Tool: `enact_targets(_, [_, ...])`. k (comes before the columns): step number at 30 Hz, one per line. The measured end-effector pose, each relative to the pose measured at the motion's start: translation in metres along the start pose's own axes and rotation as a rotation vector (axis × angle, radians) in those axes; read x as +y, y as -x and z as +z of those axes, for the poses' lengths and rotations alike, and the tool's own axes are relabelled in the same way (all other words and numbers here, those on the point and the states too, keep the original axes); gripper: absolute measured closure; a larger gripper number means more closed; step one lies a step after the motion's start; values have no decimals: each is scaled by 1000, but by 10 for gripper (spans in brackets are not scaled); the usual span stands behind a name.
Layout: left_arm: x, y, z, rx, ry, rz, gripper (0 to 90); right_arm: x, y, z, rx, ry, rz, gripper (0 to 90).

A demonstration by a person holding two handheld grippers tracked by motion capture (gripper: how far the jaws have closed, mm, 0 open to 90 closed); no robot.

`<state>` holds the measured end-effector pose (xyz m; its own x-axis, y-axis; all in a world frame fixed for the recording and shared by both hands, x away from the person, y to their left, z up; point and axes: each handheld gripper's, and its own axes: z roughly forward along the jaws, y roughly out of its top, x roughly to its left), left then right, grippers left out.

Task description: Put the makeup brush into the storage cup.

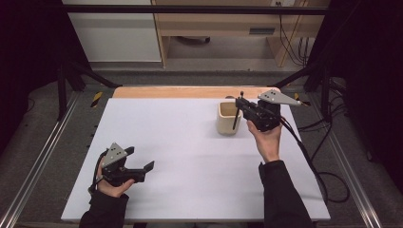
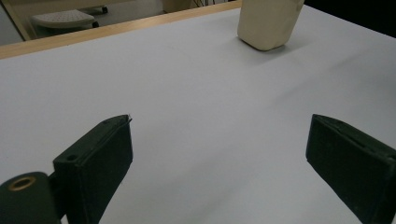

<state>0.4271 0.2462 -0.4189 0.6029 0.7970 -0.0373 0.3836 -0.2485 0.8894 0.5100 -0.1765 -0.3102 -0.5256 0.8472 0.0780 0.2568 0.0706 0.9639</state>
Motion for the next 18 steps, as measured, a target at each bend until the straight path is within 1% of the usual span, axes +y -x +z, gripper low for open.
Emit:
enact_targets(3, [0, 0, 1, -2, -4, 5, 68, 2, 3, 4, -27, 6, -10, 833])
enact_targets(7, [0, 1, 1, -5, -5, 4, 67, 5, 7, 9, -45, 14, -2, 833])
enact_targets(12, [0, 1, 1, -10, -4, 5, 67, 10, 12, 16, -60, 17, 7, 832])
enact_targets(14, [0, 1, 2, -10, -5, 6, 67, 12, 13, 19, -64, 14, -1, 833])
enact_targets(18, [0, 1, 1, -12, -5, 4, 67, 13, 15, 25, -75, 12, 1, 833])
